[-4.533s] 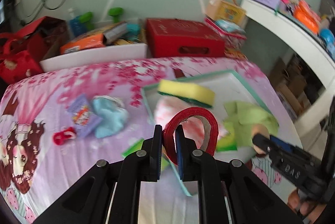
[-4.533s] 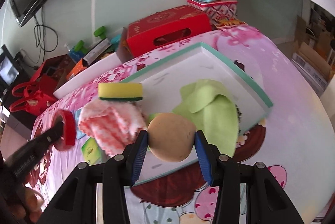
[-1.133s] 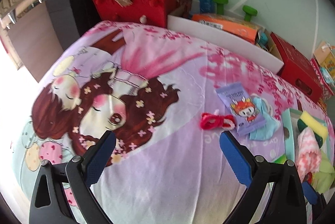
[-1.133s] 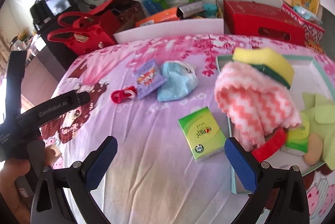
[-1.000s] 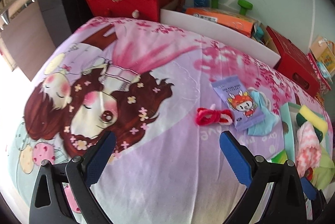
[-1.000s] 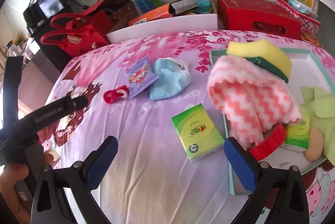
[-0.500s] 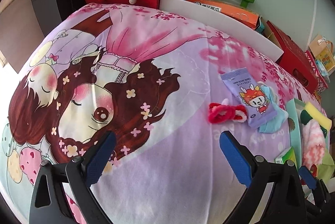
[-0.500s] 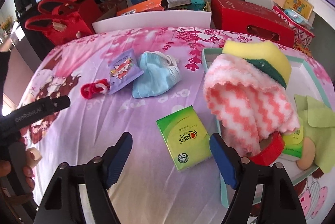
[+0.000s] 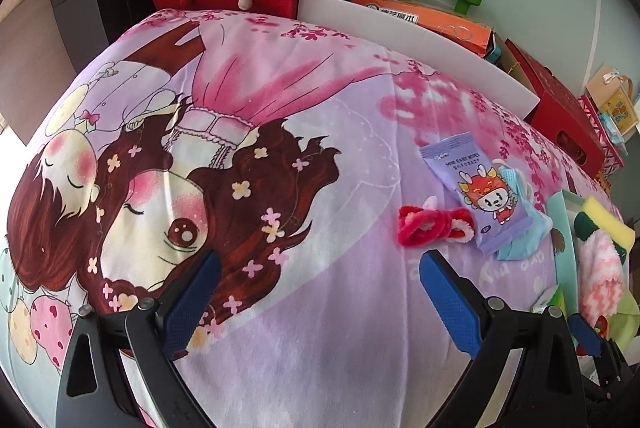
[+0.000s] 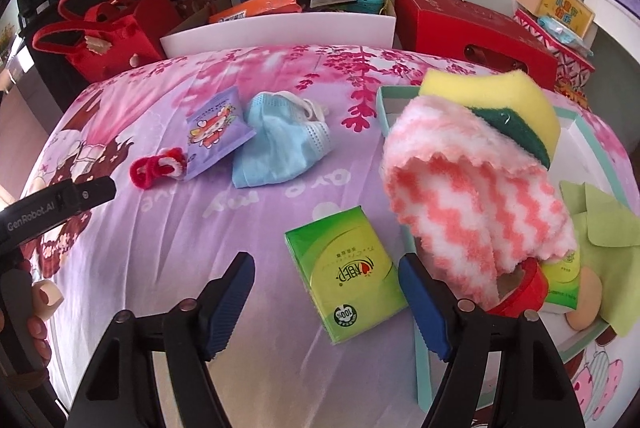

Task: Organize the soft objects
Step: 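Move the left tool to the red hair tie while the right tool moves to the green tissue pack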

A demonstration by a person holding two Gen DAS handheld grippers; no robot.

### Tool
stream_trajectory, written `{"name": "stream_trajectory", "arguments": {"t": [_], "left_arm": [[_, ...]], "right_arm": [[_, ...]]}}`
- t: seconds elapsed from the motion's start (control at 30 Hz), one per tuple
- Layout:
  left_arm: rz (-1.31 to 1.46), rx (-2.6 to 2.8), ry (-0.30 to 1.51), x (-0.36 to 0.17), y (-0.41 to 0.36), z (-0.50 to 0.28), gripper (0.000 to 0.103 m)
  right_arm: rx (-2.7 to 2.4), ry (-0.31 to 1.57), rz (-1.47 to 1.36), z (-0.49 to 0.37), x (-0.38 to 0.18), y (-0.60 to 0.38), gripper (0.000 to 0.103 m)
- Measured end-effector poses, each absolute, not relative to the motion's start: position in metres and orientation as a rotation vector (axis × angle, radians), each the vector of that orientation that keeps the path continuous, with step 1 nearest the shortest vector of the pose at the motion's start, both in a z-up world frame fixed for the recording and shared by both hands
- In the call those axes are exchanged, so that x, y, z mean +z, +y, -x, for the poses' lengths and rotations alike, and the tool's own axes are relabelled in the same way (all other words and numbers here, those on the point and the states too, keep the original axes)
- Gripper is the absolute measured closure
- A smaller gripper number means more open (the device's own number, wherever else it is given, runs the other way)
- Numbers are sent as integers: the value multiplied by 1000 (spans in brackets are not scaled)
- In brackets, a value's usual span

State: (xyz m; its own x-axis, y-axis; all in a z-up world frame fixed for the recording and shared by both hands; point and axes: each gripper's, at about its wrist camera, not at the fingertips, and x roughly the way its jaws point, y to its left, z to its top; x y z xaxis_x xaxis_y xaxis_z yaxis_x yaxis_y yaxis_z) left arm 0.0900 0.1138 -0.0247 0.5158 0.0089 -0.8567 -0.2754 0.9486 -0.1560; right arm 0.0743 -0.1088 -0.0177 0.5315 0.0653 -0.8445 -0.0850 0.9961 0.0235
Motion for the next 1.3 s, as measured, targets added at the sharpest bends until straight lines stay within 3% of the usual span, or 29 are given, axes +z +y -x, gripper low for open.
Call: {"name": "stream_trajectory", "arguments": {"t": [0.97, 1.23, 1.3], "left_arm": [[225, 40, 980, -30, 76, -114, 5], [181, 24, 972, -34, 70, -124, 35], [171, 18, 982, -36, 68, -124, 50]], "right_arm": [[121, 994, 16, -77, -14, -115, 32], [131, 998, 28, -81, -17, -115, 33], [131, 999, 33, -81, -17, -114, 33]]}}
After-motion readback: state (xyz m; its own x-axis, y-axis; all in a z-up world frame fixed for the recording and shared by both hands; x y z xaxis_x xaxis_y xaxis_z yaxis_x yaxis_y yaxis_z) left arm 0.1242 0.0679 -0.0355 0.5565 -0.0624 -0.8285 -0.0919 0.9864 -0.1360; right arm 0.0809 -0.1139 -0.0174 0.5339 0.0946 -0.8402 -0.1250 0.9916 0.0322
